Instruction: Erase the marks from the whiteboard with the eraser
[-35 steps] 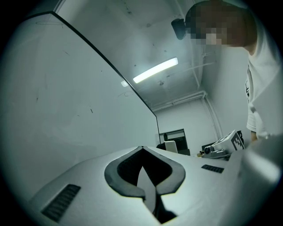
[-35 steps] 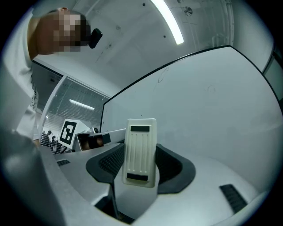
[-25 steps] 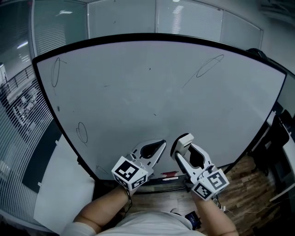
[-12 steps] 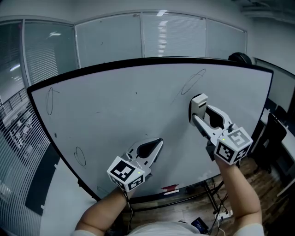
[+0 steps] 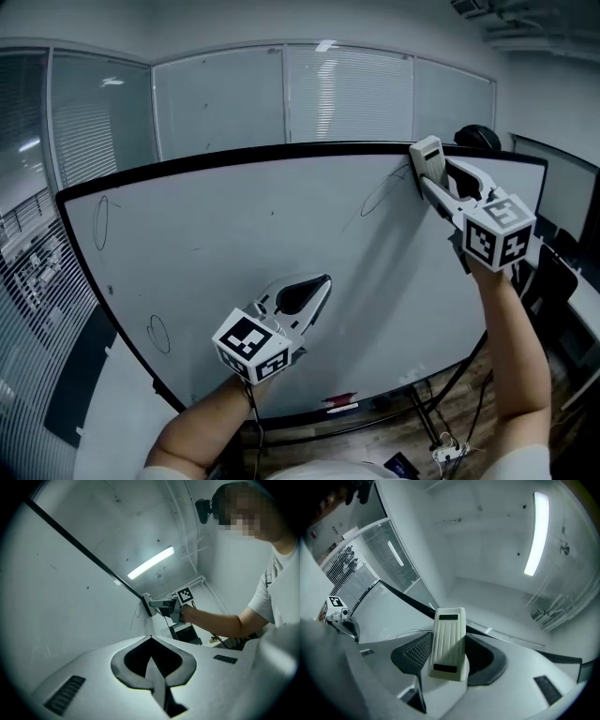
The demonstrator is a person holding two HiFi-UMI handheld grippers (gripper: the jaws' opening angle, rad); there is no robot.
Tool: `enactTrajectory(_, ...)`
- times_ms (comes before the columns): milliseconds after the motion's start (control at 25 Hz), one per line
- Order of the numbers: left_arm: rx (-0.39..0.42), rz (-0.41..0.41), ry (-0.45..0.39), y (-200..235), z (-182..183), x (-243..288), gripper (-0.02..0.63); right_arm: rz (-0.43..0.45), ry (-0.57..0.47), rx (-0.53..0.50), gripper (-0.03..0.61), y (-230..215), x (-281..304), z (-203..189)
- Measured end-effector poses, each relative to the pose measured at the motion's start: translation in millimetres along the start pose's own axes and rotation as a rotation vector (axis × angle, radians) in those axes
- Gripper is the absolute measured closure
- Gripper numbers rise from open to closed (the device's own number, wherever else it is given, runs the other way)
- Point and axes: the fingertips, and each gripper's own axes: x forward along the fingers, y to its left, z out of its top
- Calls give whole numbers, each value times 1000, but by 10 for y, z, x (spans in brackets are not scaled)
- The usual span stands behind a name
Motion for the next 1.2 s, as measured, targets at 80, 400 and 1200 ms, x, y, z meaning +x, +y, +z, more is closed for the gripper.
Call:
enactTrajectory(80,2,2,-1,7,17,9,607,-7,4,-11,345,-11,5,21)
enactTrajectory(400,3,4,13,24,-21,-9,607,84,-9,-46,345,567,77,5)
enactTrajectory(1200,-85,94,70,46,-389,-425,607,385,64,-116,345,2372,152,-476)
